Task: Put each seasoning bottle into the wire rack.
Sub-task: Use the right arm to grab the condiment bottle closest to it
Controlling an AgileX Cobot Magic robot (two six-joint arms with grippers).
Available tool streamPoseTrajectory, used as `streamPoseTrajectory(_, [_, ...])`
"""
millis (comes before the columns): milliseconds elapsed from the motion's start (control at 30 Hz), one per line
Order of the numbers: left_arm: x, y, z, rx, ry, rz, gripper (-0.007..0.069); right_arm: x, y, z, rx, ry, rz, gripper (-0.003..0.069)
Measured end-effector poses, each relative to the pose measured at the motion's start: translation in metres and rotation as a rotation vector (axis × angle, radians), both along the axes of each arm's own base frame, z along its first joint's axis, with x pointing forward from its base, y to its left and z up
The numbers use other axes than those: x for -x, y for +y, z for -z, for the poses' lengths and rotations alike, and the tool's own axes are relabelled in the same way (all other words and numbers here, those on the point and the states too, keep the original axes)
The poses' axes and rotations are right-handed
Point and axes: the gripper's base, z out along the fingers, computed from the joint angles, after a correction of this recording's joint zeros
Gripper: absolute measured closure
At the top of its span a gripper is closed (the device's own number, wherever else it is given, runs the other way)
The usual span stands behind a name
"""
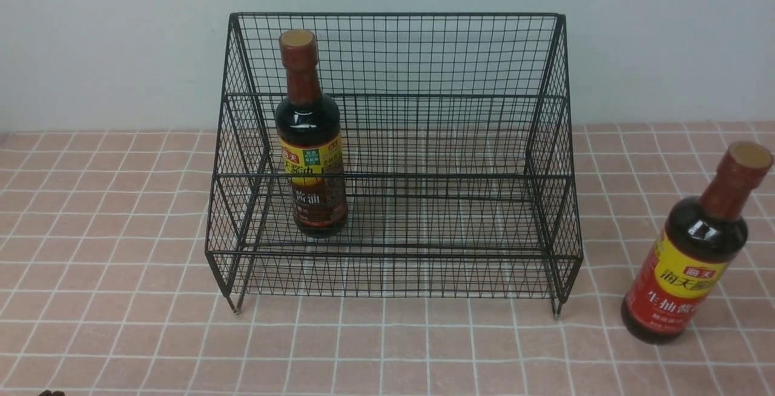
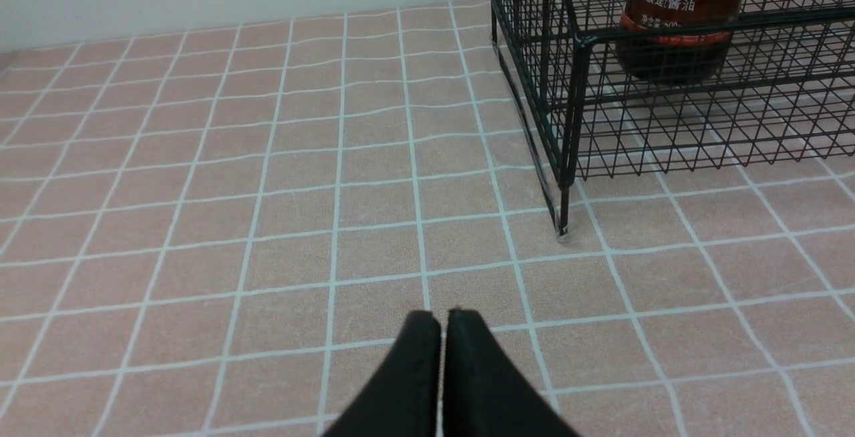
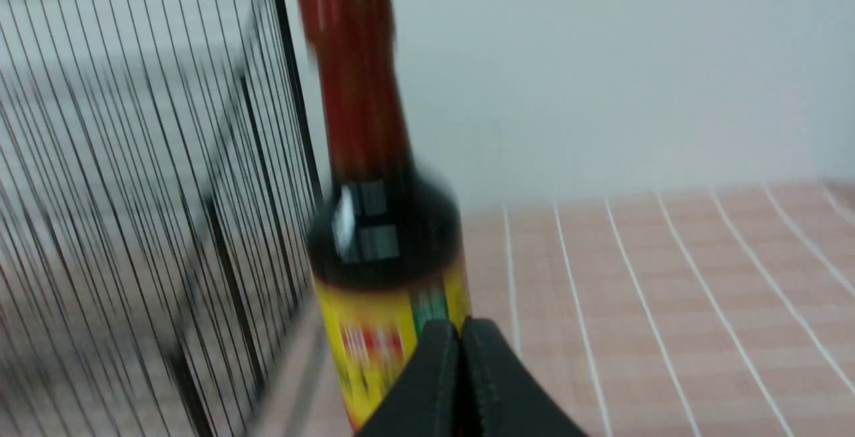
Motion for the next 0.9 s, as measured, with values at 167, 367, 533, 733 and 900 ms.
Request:
streamPoseTrajectory(167, [0.0, 0.0, 0.0, 0.0, 0.0, 0.0, 0.0631, 0.002, -0.004, -0.018, -0.272, -0.199, 0.009, 0.067])
streamPoseTrajectory(367, [0.0, 0.0, 0.0, 0.0, 0.0, 0.0, 0.0631, 0.003, -0.006, -0.023, -0.276, -0.252, 0.024, 0.067])
streamPoseTrajectory(533, [0.0, 0.0, 0.0, 0.0, 0.002, 0.0, 0.0631, 0.006, -0.009, -0.031, -0.295, -0.357, 0.045, 0.067])
streamPoseTrajectory(733, [0.0, 0.0, 0.0, 0.0, 0.003, 0.0, 0.0631, 0.007, -0.008, -0.057, -0.269, -0.382, 0.035, 0.067])
streamPoseTrajectory(900, [0.0, 0.0, 0.0, 0.0, 0.003, 0.0, 0.0631, -0.024, -0.002, -0.084, -0.081, -0.145, 0.016, 0.067])
